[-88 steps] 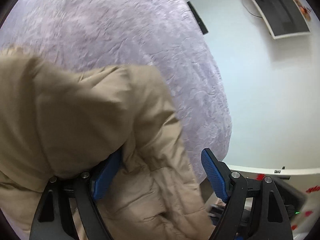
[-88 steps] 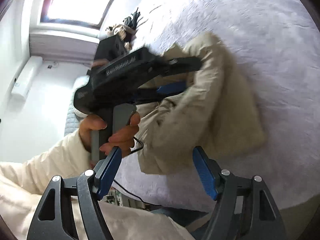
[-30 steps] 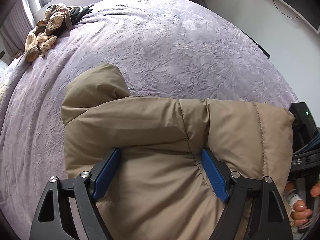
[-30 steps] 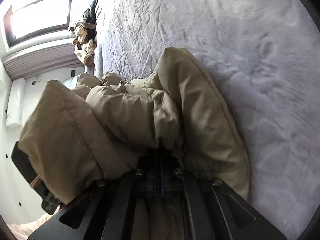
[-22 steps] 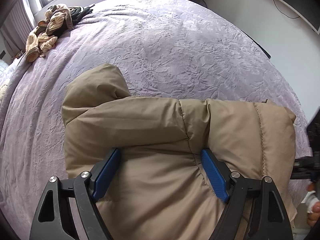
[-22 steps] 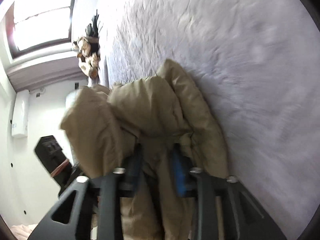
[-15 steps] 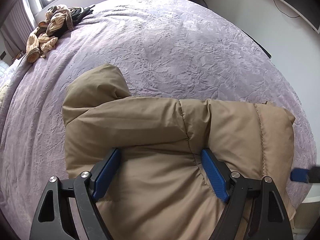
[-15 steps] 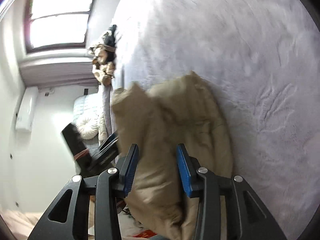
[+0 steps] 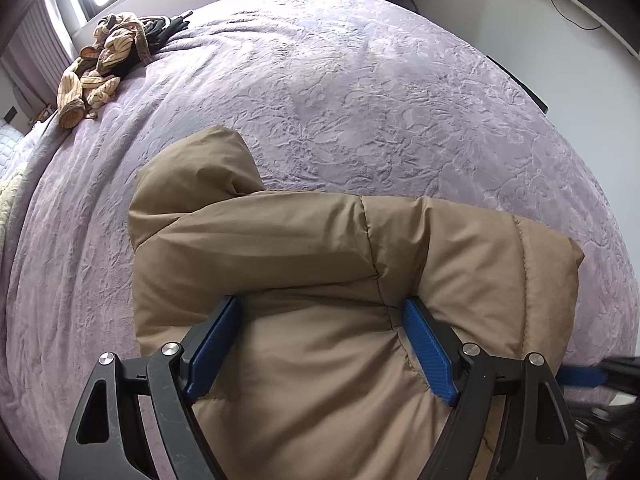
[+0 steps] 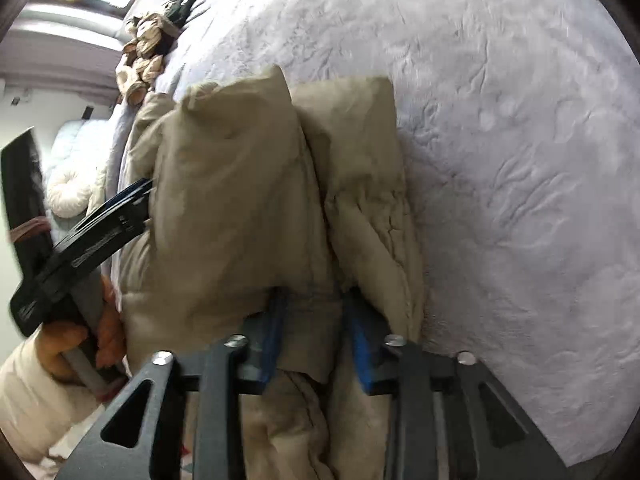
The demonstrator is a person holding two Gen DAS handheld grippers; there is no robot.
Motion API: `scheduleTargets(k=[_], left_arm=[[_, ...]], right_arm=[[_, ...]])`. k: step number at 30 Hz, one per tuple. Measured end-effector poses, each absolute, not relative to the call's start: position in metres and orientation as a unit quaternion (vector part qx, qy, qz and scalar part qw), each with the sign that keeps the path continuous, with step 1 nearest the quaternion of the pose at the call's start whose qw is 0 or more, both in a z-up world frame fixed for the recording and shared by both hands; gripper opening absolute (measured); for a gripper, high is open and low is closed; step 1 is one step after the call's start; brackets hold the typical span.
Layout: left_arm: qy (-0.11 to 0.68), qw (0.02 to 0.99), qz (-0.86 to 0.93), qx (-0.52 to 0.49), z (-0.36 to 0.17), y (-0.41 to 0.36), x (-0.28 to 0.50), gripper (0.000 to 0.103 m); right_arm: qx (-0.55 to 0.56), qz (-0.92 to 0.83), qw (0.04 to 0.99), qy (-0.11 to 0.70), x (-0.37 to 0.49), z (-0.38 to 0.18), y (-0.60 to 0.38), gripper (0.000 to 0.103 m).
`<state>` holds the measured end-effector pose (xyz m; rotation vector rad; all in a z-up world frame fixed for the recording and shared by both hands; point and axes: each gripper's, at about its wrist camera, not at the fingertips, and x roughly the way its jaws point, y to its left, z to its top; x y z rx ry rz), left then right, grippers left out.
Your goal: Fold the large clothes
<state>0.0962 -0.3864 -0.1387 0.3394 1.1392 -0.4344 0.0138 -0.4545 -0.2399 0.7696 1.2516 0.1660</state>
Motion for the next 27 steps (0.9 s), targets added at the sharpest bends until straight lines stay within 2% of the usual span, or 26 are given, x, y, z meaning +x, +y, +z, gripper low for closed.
scheduleTargets(k=[1,2,4,6,7,20,21,22,23,27], left_arm=[[0.532,0.806,-0.202,0.159,-0.139,-0.387,0.096,0.082],[0.533,0.806,-0.202,0.160,-0.139,-0.387,0.096,0.082],[0.533,0.807,-0.201,0.158,-0.139,-0.387,0.096,0.083],[0.534,0.806,-0.200,0.158,-0.139,-0.387,0.096,0.083],[0.533,0.807,-0.201,0.158,-0.139,-0.387,0.096,0.083],[0.547,0.800,-0.211,0.129,-0.128,-0.373,0.102,0.084],[0.552,0.797,-0.220,0.112,-0.123,-0.365,0.105,0.086],[0.554,0.795,-0.229,0.095,-0.118,-0.356,0.107,0.092],[0.557,0.793,-0.238,0.070,-0.112,-0.343,0.109,0.103],[0.590,0.762,-0.262,-0.034,-0.107,-0.282,0.119,0.103]], right_arm=[[0.348,0.082,0.742,0.566,0.012,-0.234,-0.457,0.074],[0.348,0.086,0.745,0.563,0.009,-0.230,-0.460,0.090],[0.339,0.083,0.754,0.557,0.005,-0.222,-0.466,0.097],[0.331,0.073,0.759,0.556,0.002,-0.219,-0.473,0.097],[0.334,0.071,0.758,0.556,0.002,-0.221,-0.476,0.103],[0.376,0.104,0.715,0.580,0.019,-0.256,-0.480,0.103],[0.372,0.106,0.712,0.586,0.024,-0.260,-0.478,0.103],[0.369,0.110,0.707,0.594,0.029,-0.266,-0.476,0.103],[0.368,0.114,0.703,0.597,0.031,-0.270,-0.474,0.103],[0.388,0.149,0.688,0.595,0.037,-0.282,-0.471,0.103]])
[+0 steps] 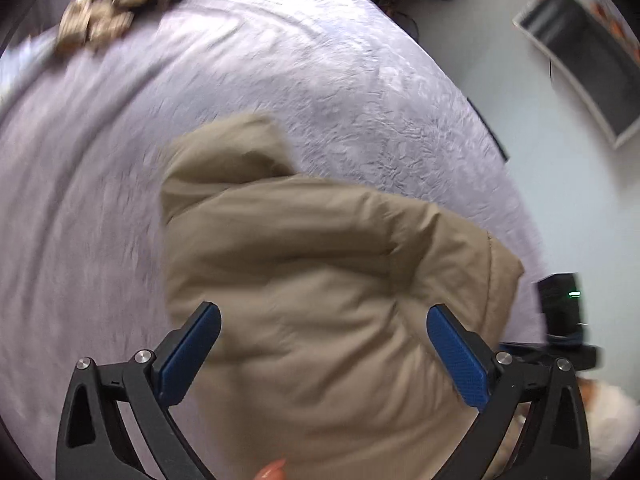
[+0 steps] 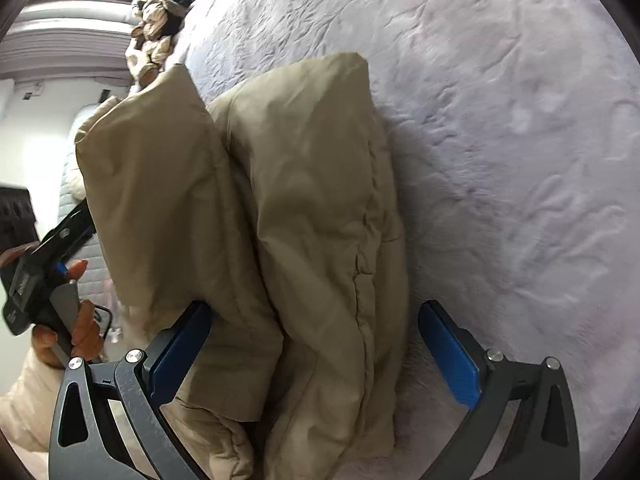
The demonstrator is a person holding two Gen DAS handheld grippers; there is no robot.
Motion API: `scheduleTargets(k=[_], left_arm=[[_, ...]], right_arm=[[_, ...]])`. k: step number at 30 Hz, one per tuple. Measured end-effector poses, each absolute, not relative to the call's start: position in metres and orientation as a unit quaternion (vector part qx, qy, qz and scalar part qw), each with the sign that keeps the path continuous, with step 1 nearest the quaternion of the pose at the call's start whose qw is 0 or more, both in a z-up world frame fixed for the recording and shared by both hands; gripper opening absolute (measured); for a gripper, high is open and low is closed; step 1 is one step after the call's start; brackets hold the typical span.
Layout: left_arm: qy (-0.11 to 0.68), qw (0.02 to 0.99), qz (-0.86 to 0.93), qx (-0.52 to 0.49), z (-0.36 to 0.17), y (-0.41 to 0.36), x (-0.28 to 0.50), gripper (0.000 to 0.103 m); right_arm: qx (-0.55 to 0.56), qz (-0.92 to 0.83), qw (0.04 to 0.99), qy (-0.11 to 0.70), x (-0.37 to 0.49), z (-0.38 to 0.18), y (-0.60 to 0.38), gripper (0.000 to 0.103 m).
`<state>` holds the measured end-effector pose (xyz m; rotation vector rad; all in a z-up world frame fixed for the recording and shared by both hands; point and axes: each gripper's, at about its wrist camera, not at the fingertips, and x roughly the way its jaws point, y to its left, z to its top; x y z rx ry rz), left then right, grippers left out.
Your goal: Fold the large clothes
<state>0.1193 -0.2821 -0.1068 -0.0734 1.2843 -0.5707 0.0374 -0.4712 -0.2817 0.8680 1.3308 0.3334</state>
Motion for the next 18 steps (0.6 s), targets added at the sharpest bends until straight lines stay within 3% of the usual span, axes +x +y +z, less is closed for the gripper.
scheduleTargets(k=[8,18], left_arm=[[0.686,0.629,-0.272,-0.246,-0.186,-0.200,0.122,0.103],[0.694,0.588,-0.304,-0.283,-0.237,-0.212,0.113,0.103]], right_arm=[[0.436,0.203,0.659,0.578,0.047,-0.299,-0.472,0.103],[0.457,0.255,0.635,0.568,0.072,-0.315,-0.458,0.103]])
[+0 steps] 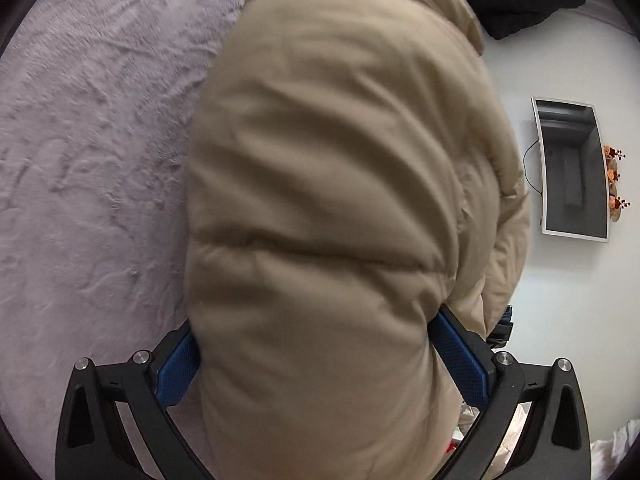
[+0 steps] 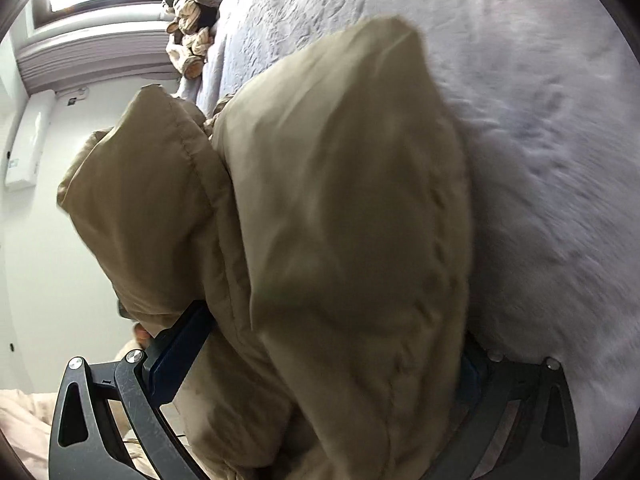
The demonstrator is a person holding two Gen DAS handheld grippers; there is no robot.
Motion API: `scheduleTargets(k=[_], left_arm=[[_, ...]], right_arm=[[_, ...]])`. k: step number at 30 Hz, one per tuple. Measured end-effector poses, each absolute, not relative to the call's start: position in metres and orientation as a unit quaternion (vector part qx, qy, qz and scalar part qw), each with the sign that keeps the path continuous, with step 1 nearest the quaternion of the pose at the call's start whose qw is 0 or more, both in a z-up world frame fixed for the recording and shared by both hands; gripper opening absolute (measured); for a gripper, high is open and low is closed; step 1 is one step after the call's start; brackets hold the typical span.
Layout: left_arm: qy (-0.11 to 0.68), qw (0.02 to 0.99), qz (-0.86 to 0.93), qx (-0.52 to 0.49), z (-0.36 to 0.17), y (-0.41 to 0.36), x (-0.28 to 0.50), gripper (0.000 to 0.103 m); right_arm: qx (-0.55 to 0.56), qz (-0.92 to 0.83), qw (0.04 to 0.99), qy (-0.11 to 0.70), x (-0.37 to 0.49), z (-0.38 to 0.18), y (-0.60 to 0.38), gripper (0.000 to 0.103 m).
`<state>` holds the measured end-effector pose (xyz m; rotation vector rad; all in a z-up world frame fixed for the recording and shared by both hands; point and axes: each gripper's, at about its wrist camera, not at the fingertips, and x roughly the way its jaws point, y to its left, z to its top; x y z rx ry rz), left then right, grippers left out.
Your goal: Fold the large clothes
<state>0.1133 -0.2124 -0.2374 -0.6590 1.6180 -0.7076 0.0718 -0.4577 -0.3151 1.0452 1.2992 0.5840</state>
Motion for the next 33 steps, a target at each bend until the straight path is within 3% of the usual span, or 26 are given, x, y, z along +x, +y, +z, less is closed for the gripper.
scheduleTargets(k=[7,9,10,13,15,22,33], left_arm=[[0.687,0.601,-0.294,-0.283,-0.237,-0.221,0.105,0.103],[0.680,0.610,-0.298,-0.278,-0.228,-0.221,0.101,0.097],[0.675,0.609,-0.305,-0.284,-0.224,-0.220,0.099,0.095],[0.666,0.611,-0.319,-0.285,-0.211,-0.216,0.098,0.092],[0.660,0.614,-0.335,-0.275,-0.201,-0.212,0.098,0.092],[0.640,0.612,-0.385,-0.259,-0.167,-0.181,0.112,0.092],[0.603,0.668,-0.355,-0.254,-0.128,-0.028,0.197,0.092]], right_arm=[[0.467,0.261,0.619,0.575,0.089,-0.321,-0.439,0.103],[0.472,0.252,0.619,0.575,0.087,-0.320,-0.439,0.102],[0.474,0.246,0.619,0.575,0.086,-0.318,-0.439,0.099],[0.484,0.240,0.626,0.563,0.080,-0.306,-0.441,0.076],[0.480,0.240,0.636,0.555,0.076,-0.294,-0.439,0.071],[0.476,0.232,0.667,0.524,0.063,-0.255,-0.411,0.070],[0.466,0.262,0.689,0.489,0.122,-0.217,-0.289,0.070]])
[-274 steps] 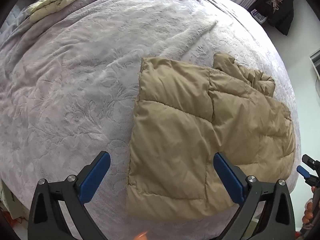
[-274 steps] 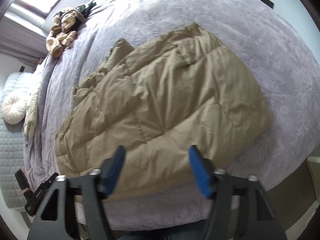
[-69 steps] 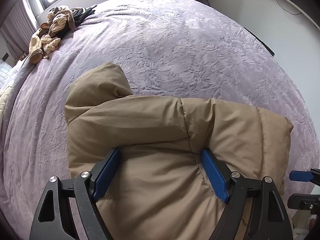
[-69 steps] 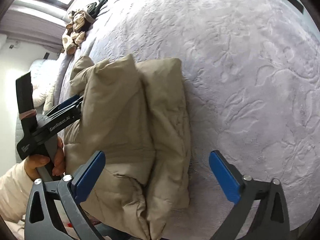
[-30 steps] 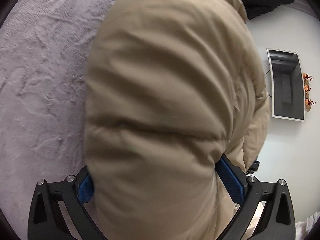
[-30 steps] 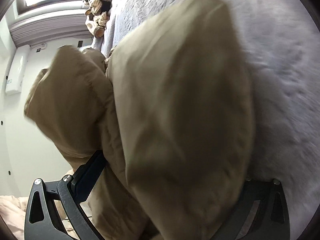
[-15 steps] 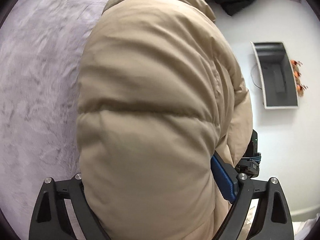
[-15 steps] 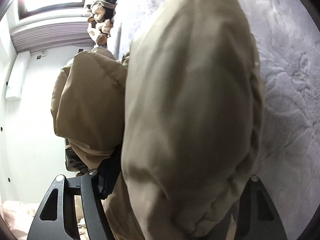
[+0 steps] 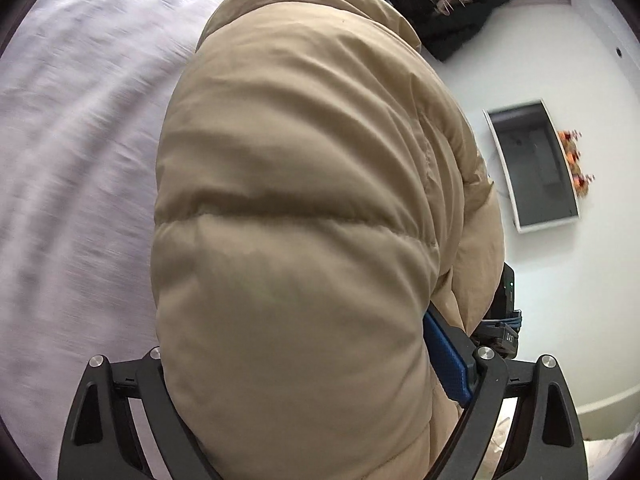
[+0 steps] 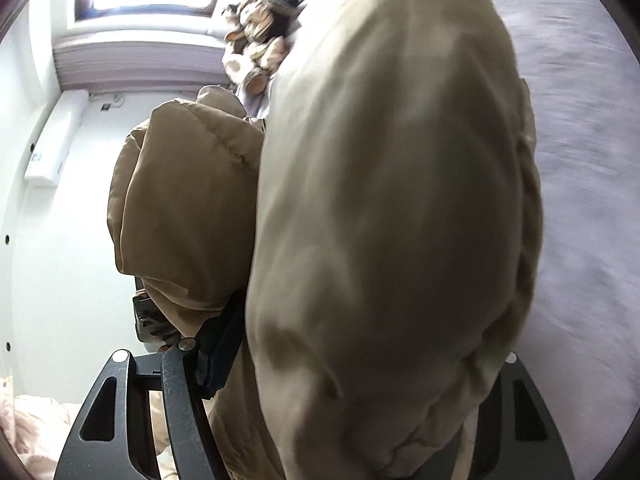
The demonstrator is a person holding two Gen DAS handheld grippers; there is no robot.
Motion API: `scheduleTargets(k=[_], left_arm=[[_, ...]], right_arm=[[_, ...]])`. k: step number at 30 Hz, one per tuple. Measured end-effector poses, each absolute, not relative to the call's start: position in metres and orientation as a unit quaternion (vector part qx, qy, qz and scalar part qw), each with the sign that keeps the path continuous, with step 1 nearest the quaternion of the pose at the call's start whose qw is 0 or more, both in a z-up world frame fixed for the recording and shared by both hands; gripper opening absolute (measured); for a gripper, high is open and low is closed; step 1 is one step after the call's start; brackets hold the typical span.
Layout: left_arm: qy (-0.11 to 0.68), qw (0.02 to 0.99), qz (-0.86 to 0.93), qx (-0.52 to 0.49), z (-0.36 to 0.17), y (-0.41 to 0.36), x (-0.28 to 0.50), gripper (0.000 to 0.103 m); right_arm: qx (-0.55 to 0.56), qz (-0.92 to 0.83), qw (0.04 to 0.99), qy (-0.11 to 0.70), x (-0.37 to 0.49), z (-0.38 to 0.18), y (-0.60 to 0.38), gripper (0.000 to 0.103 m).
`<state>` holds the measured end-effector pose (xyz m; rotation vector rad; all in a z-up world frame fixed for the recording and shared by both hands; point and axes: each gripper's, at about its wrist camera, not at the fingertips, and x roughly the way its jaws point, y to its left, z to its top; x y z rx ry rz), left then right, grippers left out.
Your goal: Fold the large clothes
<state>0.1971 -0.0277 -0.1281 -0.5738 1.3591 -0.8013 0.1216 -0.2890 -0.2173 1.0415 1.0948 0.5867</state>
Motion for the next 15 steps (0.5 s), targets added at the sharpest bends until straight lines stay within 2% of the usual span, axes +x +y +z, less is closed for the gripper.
scheduleTargets(k=[6,12,15], left_arm=[[0.603,0.686,-0.310,-0.264,-0.158,0.039,0.243,0.092],[0.617,0.689,-0.267,-0.272,-0.206,0.069,0.249,0.092],[0.612,0.699,-0.250,-0.273,-0.203,0.076,0.244,0.092]], right_arm=[[0.453,0.291,0.680,0.498,0.178,-0.234,-0.219,0.070],[0.433,0.277,0.671,0.534,0.203,-0.273,-0.181,0.072],[0.429,0.253,0.671,0.549,0.199,-0.281,-0.184,0.072]])
